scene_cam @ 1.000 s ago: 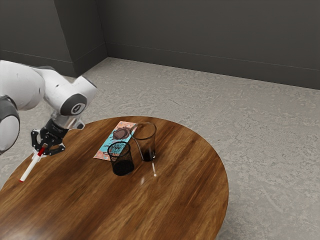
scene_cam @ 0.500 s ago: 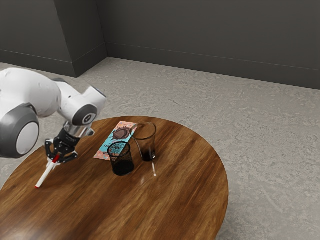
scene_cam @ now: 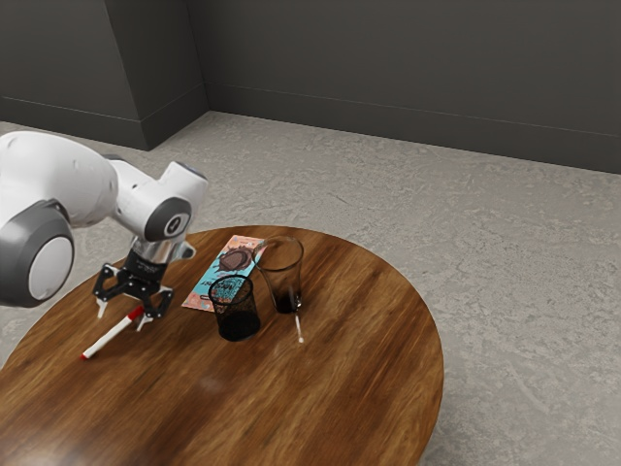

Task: Take the marker out of the pen holder and place it to the left of the pen holder.

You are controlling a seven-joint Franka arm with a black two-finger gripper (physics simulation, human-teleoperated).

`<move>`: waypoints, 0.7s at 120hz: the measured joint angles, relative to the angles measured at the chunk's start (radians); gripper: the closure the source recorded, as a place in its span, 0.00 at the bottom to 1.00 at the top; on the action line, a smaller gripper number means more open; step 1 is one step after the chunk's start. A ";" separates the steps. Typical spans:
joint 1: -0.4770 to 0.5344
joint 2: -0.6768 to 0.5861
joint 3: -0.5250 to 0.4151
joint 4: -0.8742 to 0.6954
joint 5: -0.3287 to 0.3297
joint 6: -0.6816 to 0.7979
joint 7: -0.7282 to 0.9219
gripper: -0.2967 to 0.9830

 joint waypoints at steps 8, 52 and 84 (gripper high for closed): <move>0.000 -0.003 0.000 0.005 -0.019 0.005 0.025 0.33; -0.010 -0.162 0.009 0.014 -0.134 0.011 0.188 0.27; -0.013 -0.317 -0.062 0.262 -0.256 -0.006 0.317 0.25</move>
